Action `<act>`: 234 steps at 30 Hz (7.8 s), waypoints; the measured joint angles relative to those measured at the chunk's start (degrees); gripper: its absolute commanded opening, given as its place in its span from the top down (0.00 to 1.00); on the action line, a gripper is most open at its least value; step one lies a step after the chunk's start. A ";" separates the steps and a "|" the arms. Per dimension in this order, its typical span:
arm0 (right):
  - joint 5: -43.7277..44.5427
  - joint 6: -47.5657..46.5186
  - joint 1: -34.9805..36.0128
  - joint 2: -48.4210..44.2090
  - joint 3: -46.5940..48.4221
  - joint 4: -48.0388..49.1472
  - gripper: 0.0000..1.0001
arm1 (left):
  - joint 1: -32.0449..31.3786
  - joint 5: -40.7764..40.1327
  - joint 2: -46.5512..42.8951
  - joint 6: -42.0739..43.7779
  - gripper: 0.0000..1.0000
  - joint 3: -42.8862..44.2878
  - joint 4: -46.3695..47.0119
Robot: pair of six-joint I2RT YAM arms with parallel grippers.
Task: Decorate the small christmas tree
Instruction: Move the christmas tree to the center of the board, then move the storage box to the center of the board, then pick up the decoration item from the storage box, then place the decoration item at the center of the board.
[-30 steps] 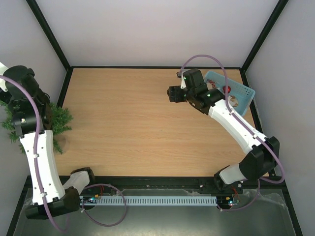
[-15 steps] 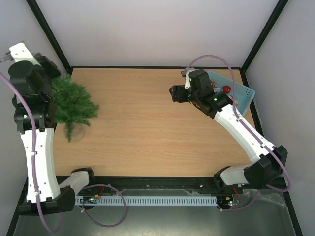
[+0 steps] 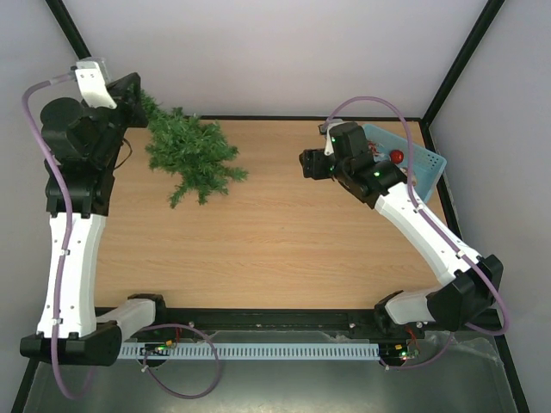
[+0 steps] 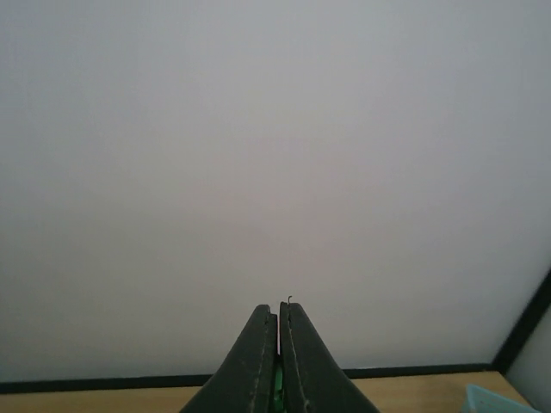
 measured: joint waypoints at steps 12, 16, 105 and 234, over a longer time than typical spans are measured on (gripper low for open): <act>3.32 -0.42 0.00 -0.31 0.02 -0.20 0.20 | -8.07 8.52 5.18 -0.72 0.98 -2.23 5.62; 4.33 -0.46 0.02 -1.03 -0.50 -0.24 0.20 | -10.36 9.38 4.92 -0.28 0.97 -3.08 6.86; 7.67 4.92 -8.37 31.61 9.84 1.46 0.55 | -40.70 5.86 -24.65 -6.99 0.00 -51.89 1.09; -29.46 32.76 -2.95 5.38 43.06 21.81 0.98 | -40.70 -6.73 -31.71 -1.79 0.05 -39.08 -10.56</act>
